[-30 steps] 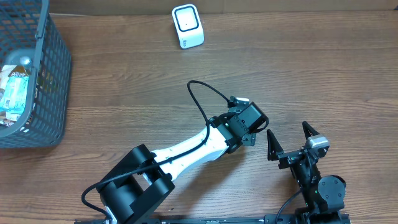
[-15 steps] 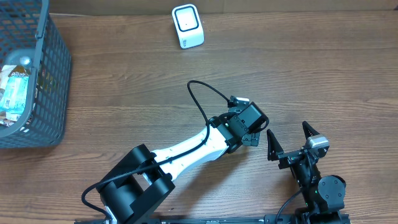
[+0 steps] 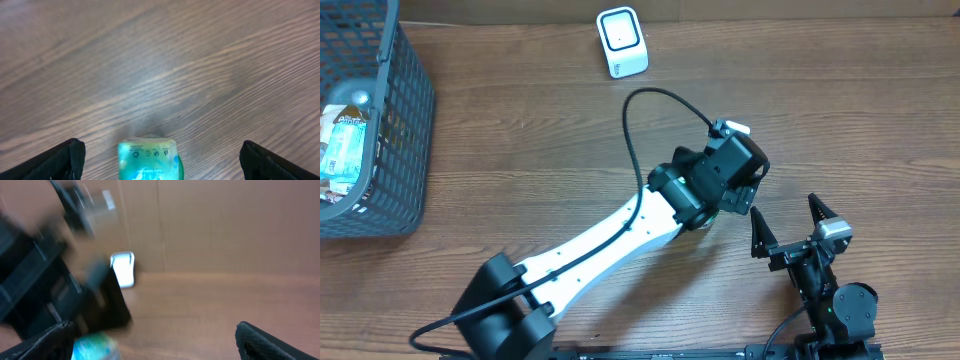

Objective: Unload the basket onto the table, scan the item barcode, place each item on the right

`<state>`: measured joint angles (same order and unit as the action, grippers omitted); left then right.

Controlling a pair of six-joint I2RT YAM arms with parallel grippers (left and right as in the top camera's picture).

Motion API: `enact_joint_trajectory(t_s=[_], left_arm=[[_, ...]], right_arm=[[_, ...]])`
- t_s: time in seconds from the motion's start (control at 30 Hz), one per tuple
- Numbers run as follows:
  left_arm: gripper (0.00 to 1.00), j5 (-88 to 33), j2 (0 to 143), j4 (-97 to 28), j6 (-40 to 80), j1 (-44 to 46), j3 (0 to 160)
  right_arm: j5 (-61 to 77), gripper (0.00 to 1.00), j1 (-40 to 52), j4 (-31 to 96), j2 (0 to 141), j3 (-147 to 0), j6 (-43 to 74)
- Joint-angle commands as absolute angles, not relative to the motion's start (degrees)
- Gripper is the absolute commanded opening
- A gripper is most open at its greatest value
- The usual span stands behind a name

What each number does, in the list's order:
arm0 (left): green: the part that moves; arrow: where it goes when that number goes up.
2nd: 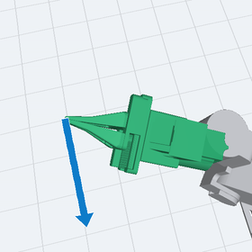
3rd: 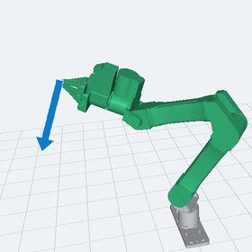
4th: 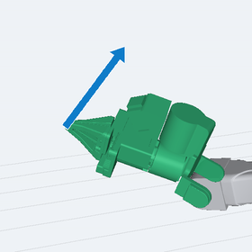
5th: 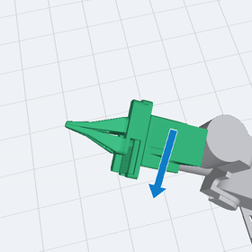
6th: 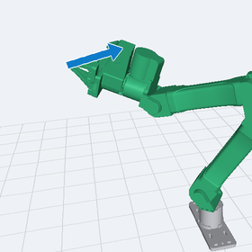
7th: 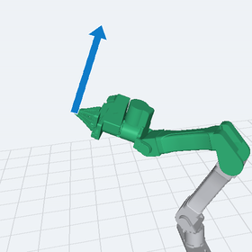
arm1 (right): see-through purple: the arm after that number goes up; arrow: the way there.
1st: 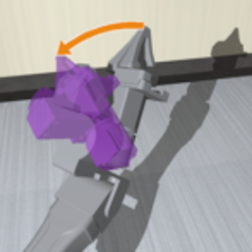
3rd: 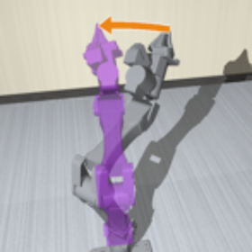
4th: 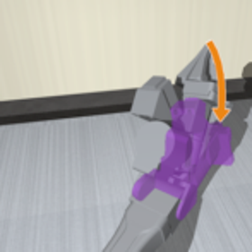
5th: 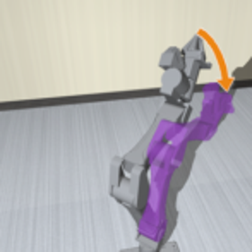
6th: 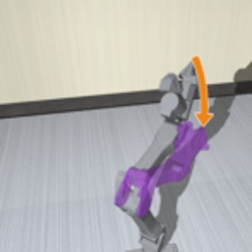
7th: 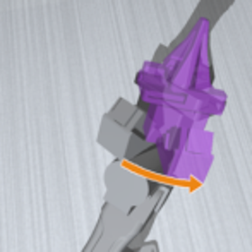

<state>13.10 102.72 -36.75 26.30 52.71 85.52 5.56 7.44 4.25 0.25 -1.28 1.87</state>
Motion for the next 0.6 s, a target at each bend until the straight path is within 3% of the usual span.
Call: enact_joint_trajectory(t_s=[0.0,0.33,0.43,0.5,0.57], left_arm=[[1.00,13.50,100.86,-39.29,24.47,51.16,87.42],[0.99,7.92,104.66,-45.41,20.73,49.78,87.26],[0.89,7.81,106.13,-45.54,20.80,49.50,87.13],[0.77,7.01,107.39,-45.45,20.80,49.41,87.13],[0.73,4.21,108.92,-45.30,20.75,49.41,87.13]], right_arm=[[5.23,1.00,7.38,4.40,0.16,-0.45,1.43],[5.23,1.00,7.38,4.40,0.16,-0.45,1.43],[5.23,1.00,7.38,4.40,0.16,-0.45,1.43],[5.23,1.00,7.38,4.40,0.16,-0.45,1.43],[5.23,1.00,7.38,4.40,0.16,-0.45,1.43]])
